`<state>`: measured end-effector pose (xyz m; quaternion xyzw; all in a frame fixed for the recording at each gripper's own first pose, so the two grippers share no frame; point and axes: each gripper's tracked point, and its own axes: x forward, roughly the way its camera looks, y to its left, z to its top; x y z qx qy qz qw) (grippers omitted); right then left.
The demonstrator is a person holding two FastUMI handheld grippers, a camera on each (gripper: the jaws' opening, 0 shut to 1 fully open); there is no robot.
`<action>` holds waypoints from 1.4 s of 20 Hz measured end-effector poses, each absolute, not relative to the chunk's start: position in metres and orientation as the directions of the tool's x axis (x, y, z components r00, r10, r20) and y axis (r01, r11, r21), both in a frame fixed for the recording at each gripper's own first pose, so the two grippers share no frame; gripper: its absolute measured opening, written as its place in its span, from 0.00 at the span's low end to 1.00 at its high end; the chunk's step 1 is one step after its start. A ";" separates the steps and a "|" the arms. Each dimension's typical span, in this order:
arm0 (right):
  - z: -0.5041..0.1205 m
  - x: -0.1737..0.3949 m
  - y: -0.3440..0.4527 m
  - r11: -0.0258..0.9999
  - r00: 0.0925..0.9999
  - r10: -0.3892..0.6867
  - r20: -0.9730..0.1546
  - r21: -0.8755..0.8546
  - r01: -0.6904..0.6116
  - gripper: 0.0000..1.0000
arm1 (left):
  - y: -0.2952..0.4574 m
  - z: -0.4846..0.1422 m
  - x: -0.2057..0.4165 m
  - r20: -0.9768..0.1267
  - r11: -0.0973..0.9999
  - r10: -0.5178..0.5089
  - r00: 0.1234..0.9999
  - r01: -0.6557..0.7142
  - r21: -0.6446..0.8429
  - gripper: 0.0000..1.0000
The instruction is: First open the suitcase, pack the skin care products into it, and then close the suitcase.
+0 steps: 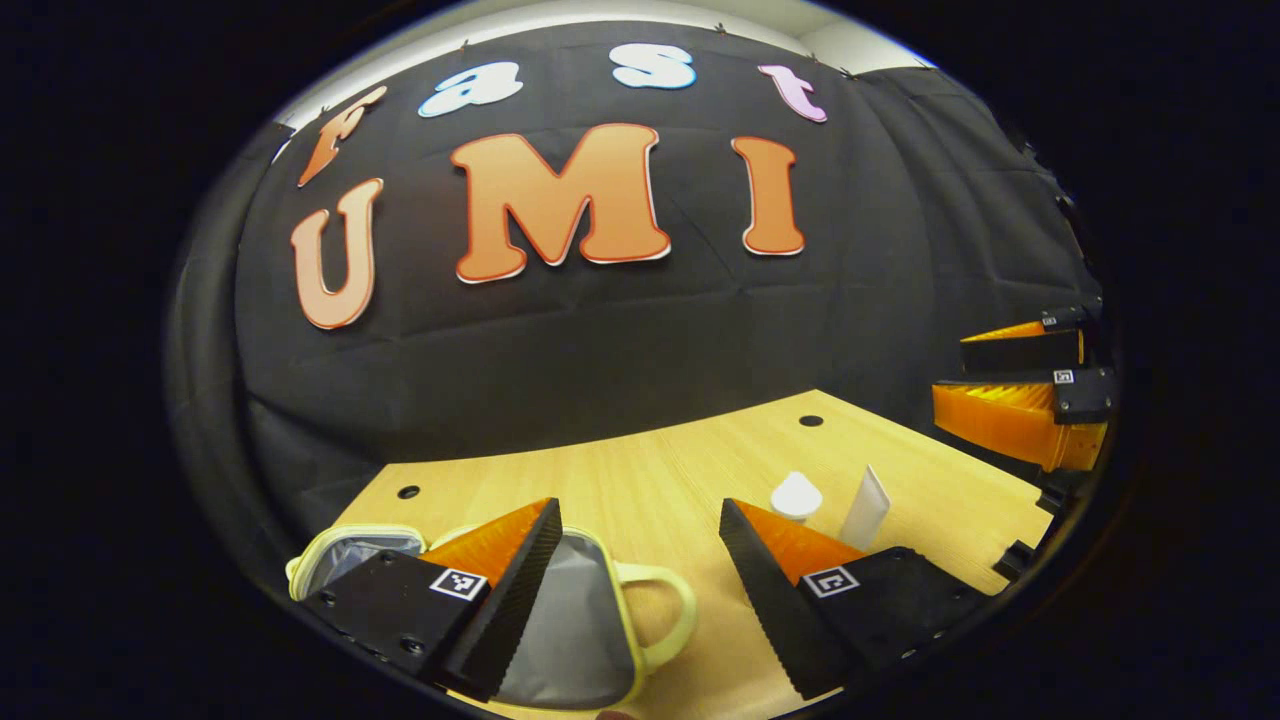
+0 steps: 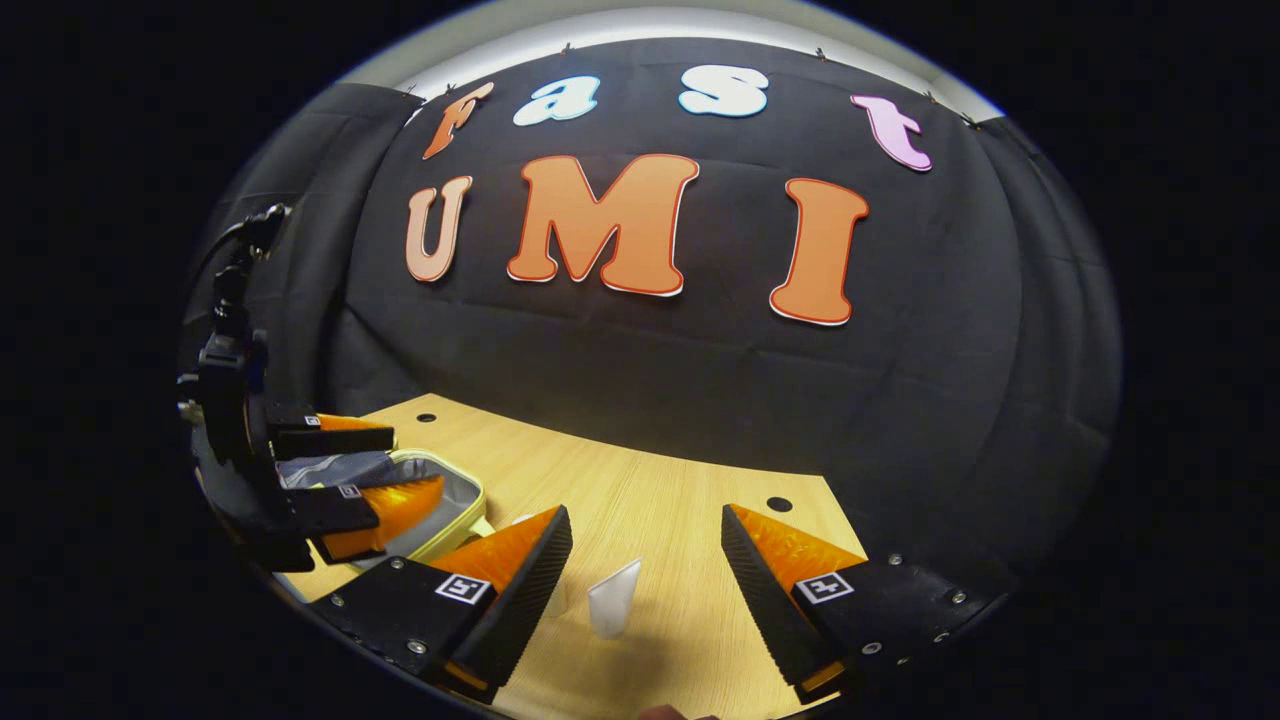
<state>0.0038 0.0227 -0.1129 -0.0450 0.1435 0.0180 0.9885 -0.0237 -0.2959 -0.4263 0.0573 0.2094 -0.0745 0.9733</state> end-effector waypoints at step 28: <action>-0.262 0.006 0.016 0.980 0.880 0.168 -0.444 -0.021 -0.197 0.96 | -0.407 -0.573 -0.002 -0.487 0.949 -0.295 0.822 0.313 -0.046 0.55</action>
